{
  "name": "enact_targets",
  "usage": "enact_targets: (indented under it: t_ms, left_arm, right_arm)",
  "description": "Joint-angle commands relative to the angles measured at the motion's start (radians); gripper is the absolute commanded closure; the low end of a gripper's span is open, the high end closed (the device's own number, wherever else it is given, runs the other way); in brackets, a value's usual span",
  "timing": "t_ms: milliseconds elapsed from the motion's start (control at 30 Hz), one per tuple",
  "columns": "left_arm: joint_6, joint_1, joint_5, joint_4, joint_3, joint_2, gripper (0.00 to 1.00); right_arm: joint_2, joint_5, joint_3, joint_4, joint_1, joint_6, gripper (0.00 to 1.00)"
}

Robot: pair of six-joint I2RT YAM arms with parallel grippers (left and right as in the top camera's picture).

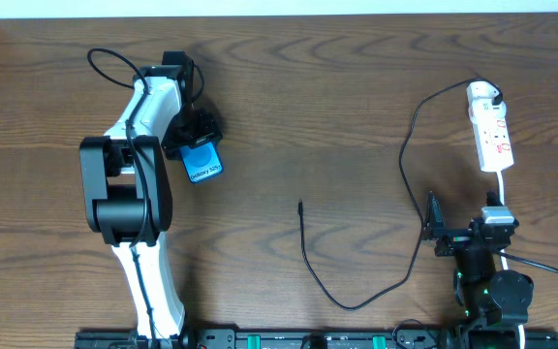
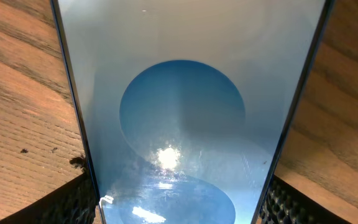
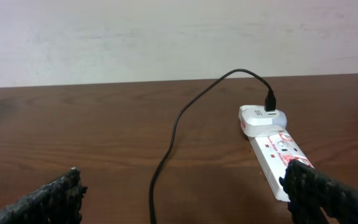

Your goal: Plug charger to phone and switch on socket

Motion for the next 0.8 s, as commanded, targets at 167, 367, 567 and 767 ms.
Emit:
enact_targets:
  t_ms: [167, 367, 567, 767]
  left_arm:
    - [0.002, 0.002, -0.024, -0.013, -0.037, 0.028, 0.25]
    - [0.002, 0.002, -0.024, -0.013, -0.037, 0.028, 0.26]
    - [0.002, 0.002, -0.024, -0.013, -0.037, 0.028, 0.31]
    - [0.002, 0.002, -0.024, -0.013, -0.037, 0.028, 0.45]
  right_arm:
    - [-0.006, -0.006, -0.001, -0.003, 0.019, -0.011, 0.01]
    - [-0.006, -0.006, -0.001, -0.003, 0.019, -0.011, 0.01]
    - [-0.006, -0.006, -0.001, -0.003, 0.019, -0.011, 0.01]
    - [-0.006, -0.006, -0.001, -0.003, 0.019, -0.011, 0.01]
